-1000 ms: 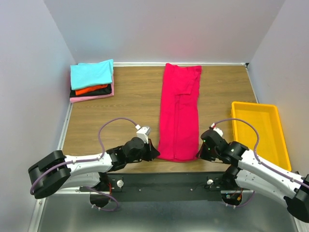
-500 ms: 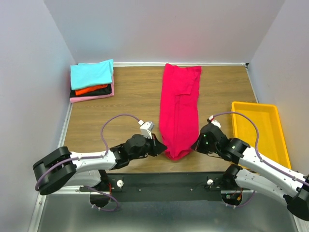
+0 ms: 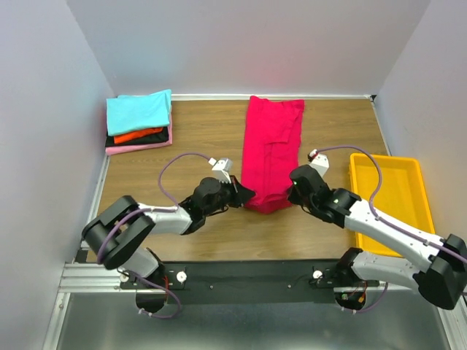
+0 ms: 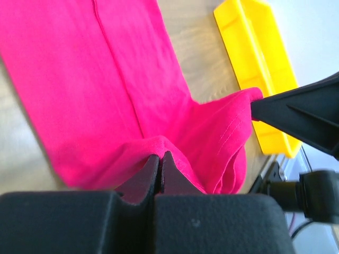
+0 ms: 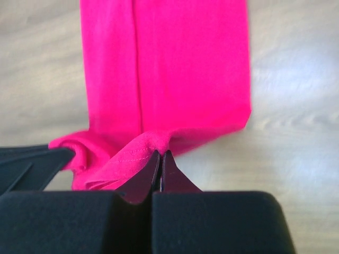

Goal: Fold and stack the t-shirts
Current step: Fold the tshirt

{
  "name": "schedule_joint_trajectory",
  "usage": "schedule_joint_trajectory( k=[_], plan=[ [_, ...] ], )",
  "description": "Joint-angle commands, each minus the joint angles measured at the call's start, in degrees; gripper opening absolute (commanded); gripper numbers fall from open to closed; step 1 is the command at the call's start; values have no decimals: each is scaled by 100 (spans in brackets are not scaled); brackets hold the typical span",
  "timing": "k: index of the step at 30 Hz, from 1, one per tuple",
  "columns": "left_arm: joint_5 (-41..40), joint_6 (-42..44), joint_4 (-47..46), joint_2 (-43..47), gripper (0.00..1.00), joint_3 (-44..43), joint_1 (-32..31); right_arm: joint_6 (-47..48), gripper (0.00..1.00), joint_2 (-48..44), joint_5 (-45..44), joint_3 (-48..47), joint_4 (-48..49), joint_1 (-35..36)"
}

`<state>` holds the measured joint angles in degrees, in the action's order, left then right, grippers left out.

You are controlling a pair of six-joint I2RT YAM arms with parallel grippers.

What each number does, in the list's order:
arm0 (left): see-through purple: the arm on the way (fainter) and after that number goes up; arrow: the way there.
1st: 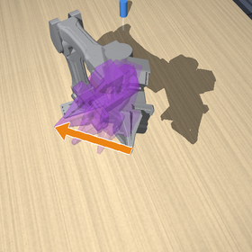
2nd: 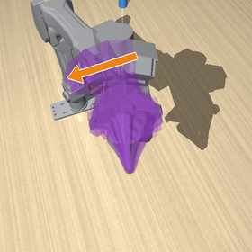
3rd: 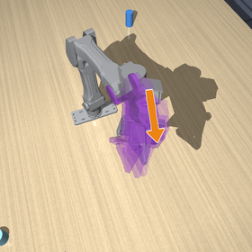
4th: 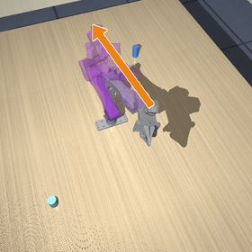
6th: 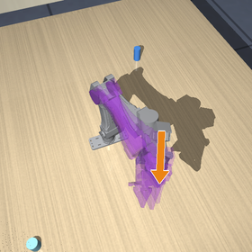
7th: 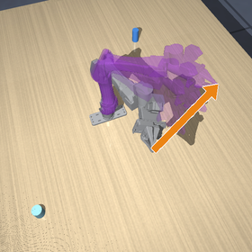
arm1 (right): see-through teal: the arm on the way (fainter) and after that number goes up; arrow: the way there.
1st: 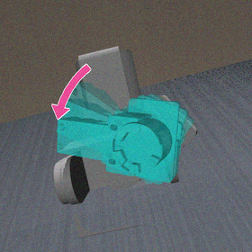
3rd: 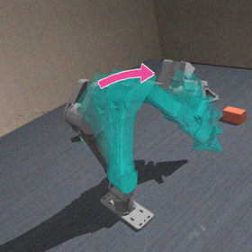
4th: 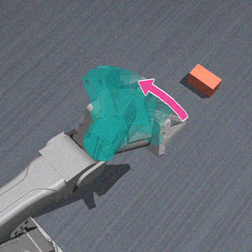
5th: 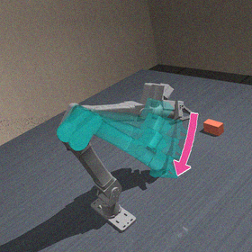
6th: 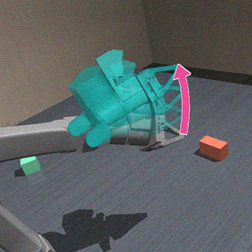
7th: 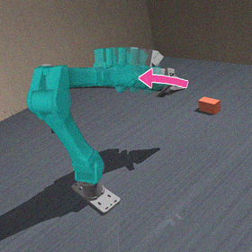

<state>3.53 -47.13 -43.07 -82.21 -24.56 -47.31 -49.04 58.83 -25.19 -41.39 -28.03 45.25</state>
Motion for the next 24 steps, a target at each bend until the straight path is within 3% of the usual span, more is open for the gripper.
schedule_joint_trajectory(
  k=[1,11,24],
  plan=[
    [657,214,-764,-549,0,-312,388,377,1,471,-864,-335,482,-296],
    [1404,170,-1204,-1990,0,-1384,1153,1115,1,1779,-215,-800,1405,-1405],
    [1773,91,-1090,-3036,0,-2535,1751,1546,0,3564,717,-1943,1652,-2345]
  ],
)
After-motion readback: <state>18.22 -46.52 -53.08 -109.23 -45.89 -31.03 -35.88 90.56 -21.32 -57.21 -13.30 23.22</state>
